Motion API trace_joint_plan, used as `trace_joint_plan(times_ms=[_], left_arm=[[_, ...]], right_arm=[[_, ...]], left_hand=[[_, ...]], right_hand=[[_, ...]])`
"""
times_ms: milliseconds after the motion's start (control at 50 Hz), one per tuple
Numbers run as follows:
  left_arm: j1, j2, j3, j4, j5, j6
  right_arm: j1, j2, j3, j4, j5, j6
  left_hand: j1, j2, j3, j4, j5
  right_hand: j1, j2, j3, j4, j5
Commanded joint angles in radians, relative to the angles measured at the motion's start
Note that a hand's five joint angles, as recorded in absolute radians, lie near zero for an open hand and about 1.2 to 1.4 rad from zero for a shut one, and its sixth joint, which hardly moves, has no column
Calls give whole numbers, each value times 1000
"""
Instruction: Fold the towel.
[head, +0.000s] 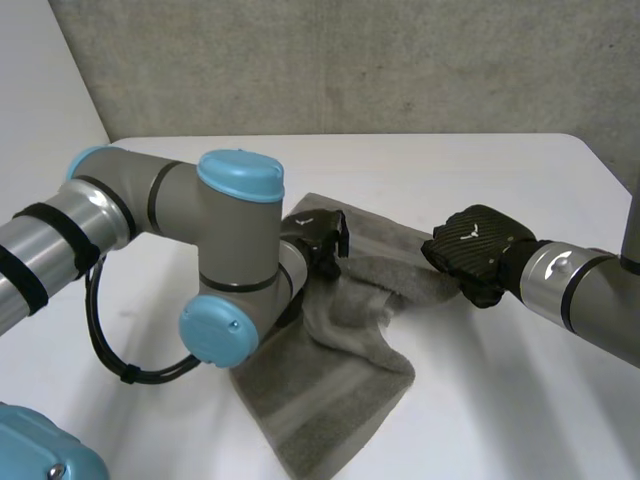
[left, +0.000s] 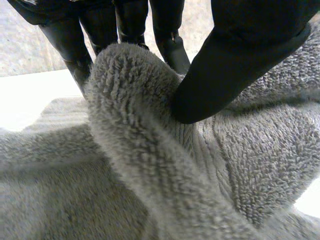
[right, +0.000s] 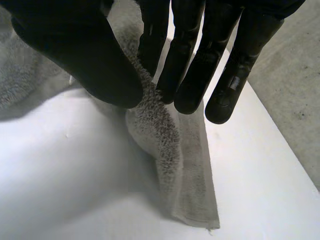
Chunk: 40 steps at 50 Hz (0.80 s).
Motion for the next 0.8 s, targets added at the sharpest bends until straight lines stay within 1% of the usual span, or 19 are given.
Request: trace_joint_plan(times_ms=[20,100,140,160,200,220,240,300,320,460,500,560,600,620,640,660,680,720,800], left_arm=[[78,18,86,26,0,66],[104,26,174,64,6,160],[137,38,286,125,13,244],[138,38,286,126,13,245],[147,70,389,204,20,287],[147,71,389,204,20,288],[151,95,418,251,29,291],[154,152,408,326,52,289],[154,152,407,327,52,289],[202,290,114,350,140,297],[220,310,34,348,169,298],[257,334,-121,334,215,301],[277,342,-197,307,230,311],[297,347,-265,267,241,332],[297,347,-266,267,241,332],[314,347,-328,226,249,367],[325,345,-382,183,253,417],[329,338,-427,146,256,471],[328,331,-533,100,260,603]], right_arm=[[5,144,-161,-4,23,-100],[15,202,-312,-42,56,-72],[49,224,-460,-231,95,30],[49,224,-461,-232,96,30],[66,197,-478,-535,125,160],[66,196,-478,-536,125,161],[66,164,-455,-687,137,214],[77,97,-385,-850,134,297],[77,97,-384,-851,134,297],[81,69,-243,-728,56,313],[81,72,-206,-563,21,305],[81,74,-191,-469,8,288],[81,90,-171,-237,2,207],[81,91,-171,-236,2,207],[81,110,-154,-109,-3,149],[83,136,-140,6,-6,89],[83,137,-140,7,-6,89],[118,175,-114,134,-9,5],[129,183,-82,99,-27,16]], left_hand=[[292,247,250,249,265],[292,247,250,249,265],[292,247,250,249,265],[292,247,250,249,265],[292,247,250,249,265],[292,247,250,249,265],[292,247,250,249,265],[292,247,250,249,265],[292,247,250,249,265],[292,247,250,249,265],[292,247,250,249,265],[292,247,250,249,265],[292,247,250,249,265],[292,247,250,249,265],[292,247,250,249,265],[292,247,250,249,265],[292,247,250,249,265],[292,247,250,249,265],[292,247,250,249,265]], right_hand=[[442,220,215,203,249],[442,220,215,203,249],[442,220,215,203,249],[442,220,215,203,249],[442,220,215,203,249],[442,220,215,203,249],[442,220,215,203,249],[442,220,215,203,249],[442,220,215,203,249],[442,220,215,203,249],[442,220,215,203,249],[442,220,215,203,249],[442,220,215,203,249],[442,220,215,203,249],[442,220,215,203,249],[442,220,215,203,249],[442,220,215,203,249],[442,220,215,203,249],[442,220,215,203,249]])
